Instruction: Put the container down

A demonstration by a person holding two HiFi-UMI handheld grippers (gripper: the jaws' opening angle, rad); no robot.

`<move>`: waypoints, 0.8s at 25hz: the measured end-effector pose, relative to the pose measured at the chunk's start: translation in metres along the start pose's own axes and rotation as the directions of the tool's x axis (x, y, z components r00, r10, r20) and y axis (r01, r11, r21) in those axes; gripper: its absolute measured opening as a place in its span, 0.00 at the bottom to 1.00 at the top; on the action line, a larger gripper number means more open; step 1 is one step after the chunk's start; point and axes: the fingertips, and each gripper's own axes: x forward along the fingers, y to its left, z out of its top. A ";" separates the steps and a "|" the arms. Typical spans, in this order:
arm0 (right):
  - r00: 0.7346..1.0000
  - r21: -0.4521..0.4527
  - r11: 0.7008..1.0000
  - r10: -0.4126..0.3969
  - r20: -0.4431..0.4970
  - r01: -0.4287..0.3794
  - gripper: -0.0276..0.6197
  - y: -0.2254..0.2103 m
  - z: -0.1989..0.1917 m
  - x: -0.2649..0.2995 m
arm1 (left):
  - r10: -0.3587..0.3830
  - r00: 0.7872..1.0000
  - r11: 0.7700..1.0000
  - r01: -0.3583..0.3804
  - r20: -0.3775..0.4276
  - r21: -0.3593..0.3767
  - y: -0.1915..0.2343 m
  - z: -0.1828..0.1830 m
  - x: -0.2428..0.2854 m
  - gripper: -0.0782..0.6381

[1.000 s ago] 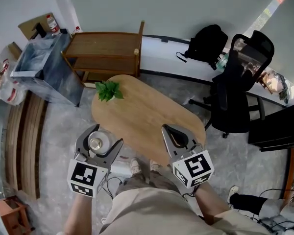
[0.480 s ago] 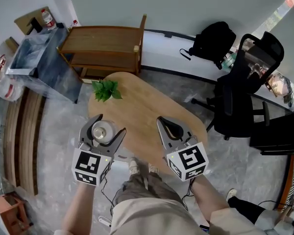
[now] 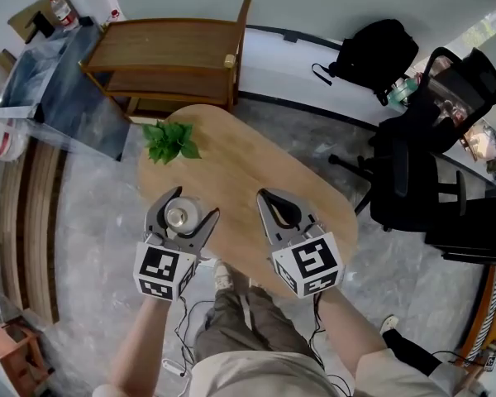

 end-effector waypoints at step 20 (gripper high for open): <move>0.972 0.095 0.994 0.075 -0.224 -0.054 0.04 -0.009 -0.246 0.118 | -0.068 0.985 0.998 0.069 -0.158 -0.002 0.003 -0.244 0.132 0.58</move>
